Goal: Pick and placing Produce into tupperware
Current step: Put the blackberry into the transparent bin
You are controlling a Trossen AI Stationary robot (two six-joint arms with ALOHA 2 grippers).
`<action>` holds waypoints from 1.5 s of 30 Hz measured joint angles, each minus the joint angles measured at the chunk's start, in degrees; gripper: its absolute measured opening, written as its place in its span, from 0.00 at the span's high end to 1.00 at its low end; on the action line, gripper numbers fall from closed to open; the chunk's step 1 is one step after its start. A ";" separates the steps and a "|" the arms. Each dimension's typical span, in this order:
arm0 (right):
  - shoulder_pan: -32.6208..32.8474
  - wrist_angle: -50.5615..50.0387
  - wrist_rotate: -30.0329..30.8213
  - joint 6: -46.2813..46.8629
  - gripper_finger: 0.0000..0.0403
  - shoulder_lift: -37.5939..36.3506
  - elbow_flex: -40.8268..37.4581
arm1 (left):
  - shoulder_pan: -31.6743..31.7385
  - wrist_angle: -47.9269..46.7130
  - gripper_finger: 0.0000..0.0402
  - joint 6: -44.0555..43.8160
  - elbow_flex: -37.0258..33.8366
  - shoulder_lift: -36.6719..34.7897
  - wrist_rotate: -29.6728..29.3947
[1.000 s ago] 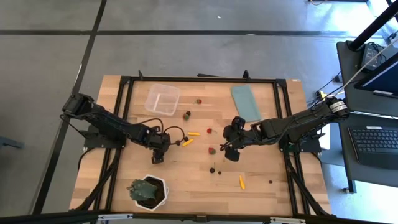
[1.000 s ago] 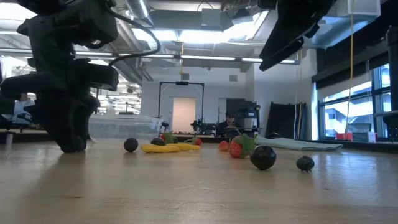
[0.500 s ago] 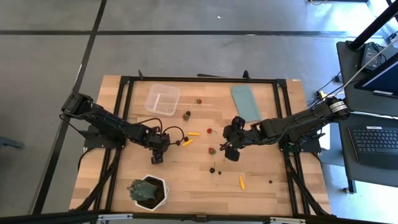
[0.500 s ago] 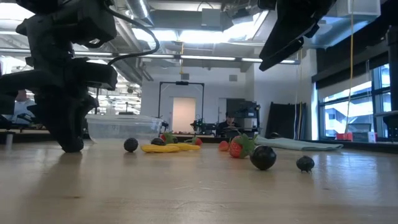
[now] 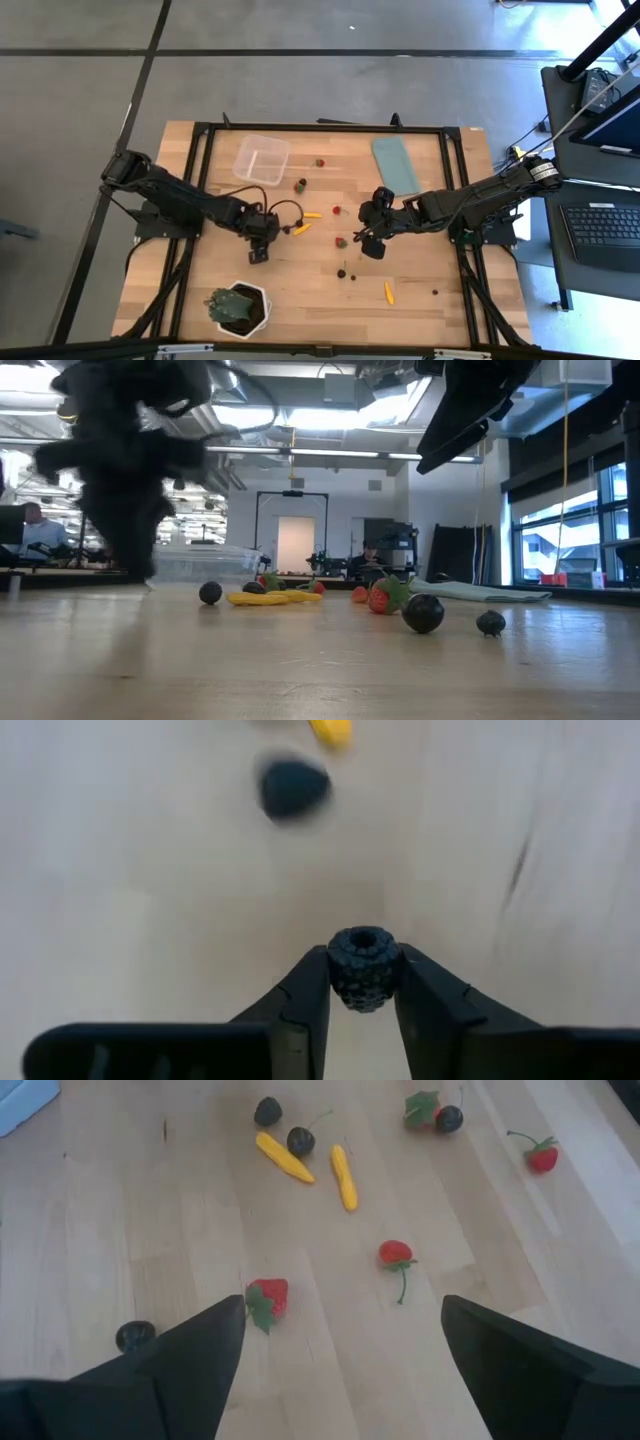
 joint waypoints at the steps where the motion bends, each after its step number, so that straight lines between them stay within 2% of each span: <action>1: -0.01 0.00 0.00 0.03 0.16 0.00 0.00 | 0.67 -1.09 0.79 0.90 1.42 0.00 -0.51; 4: 0.01 0.00 0.00 0.04 0.16 0.00 0.00 | 2.68 -4.51 0.79 4.40 6.40 -0.07 -2.66; 10: 0.01 0.00 0.00 0.04 0.16 0.00 0.00 | 8.47 -21.15 0.78 12.88 17.58 -0.17 -15.65; 13: -0.01 0.00 0.00 0.05 0.16 0.00 0.00 | 12.85 -25.14 0.79 16.97 21.16 -0.37 -18.00; 20: 0.00 0.07 0.00 0.07 0.16 0.00 0.00 | 25.48 -25.85 0.79 19.91 21.63 -2.23 -15.80; 27: -0.35 0.57 -0.02 0.05 0.16 0.00 0.00 | 38.03 -24.41 0.79 20.87 21.63 -1.92 -7.97; 31: -0.99 1.07 -0.02 0.02 0.16 0.00 0.00 | 42.96 -22.41 0.79 18.40 21.63 -1.46 -4.48; 37: -2.13 1.58 0.00 -0.07 0.16 0.00 0.00 | 45.05 -20.41 0.75 16.80 21.63 0.51 -4.13; 45: -2.44 1.97 0.00 0.08 0.16 0.00 0.00 | 44.18 -19.43 0.77 16.68 21.63 7.55 -4.03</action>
